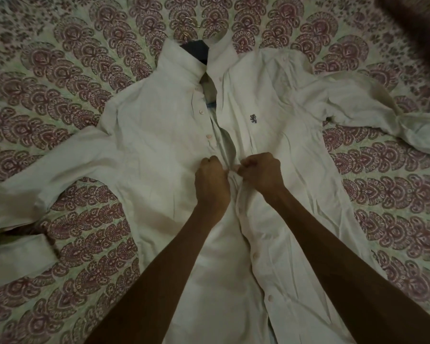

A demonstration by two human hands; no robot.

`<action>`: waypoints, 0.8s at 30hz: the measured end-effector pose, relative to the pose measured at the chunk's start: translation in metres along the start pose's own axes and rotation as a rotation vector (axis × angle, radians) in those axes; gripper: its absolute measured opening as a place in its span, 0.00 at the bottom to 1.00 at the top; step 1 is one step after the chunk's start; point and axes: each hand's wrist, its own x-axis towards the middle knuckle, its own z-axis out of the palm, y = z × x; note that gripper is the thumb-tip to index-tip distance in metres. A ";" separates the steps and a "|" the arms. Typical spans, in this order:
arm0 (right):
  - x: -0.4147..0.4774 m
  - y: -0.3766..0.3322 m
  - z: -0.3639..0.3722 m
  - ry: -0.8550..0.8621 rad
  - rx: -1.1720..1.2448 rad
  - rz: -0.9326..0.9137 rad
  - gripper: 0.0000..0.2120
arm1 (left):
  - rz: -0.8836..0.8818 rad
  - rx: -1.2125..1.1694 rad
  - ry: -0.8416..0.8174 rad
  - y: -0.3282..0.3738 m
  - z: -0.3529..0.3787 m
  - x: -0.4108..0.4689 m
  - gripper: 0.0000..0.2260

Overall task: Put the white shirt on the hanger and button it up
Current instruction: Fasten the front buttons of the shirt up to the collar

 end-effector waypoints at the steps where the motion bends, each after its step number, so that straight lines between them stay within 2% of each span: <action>1: 0.002 -0.001 0.000 -0.051 0.040 0.035 0.06 | -0.039 -0.002 -0.027 0.001 -0.001 0.003 0.05; 4: 0.003 -0.003 -0.001 -0.145 0.132 0.130 0.05 | -0.188 -0.154 -0.173 -0.002 -0.011 0.021 0.05; 6: 0.002 -0.004 -0.003 -0.182 0.239 0.175 0.06 | -0.205 -0.221 -0.268 -0.006 -0.021 0.028 0.05; 8: 0.002 -0.003 -0.004 -0.206 0.308 0.200 0.05 | -0.137 -0.207 -0.273 -0.010 -0.023 0.027 0.04; 14: 0.004 -0.002 0.000 -0.197 0.291 0.202 0.03 | 0.076 -0.046 -0.066 -0.008 -0.010 0.011 0.06; 16: 0.004 -0.002 0.001 -0.191 0.274 0.188 0.05 | 0.119 -0.001 -0.080 -0.007 -0.010 0.012 0.05; 20: 0.003 -0.003 0.000 -0.176 0.262 0.184 0.07 | 0.116 0.040 -0.237 -0.011 -0.016 0.024 0.05; 22: 0.002 -0.002 0.000 -0.169 0.264 0.174 0.07 | 0.026 -0.125 -0.299 -0.014 -0.023 0.030 0.02; 24: -0.001 -0.001 0.002 -0.160 0.290 0.160 0.05 | -0.151 -0.448 -0.361 -0.019 -0.032 0.032 0.04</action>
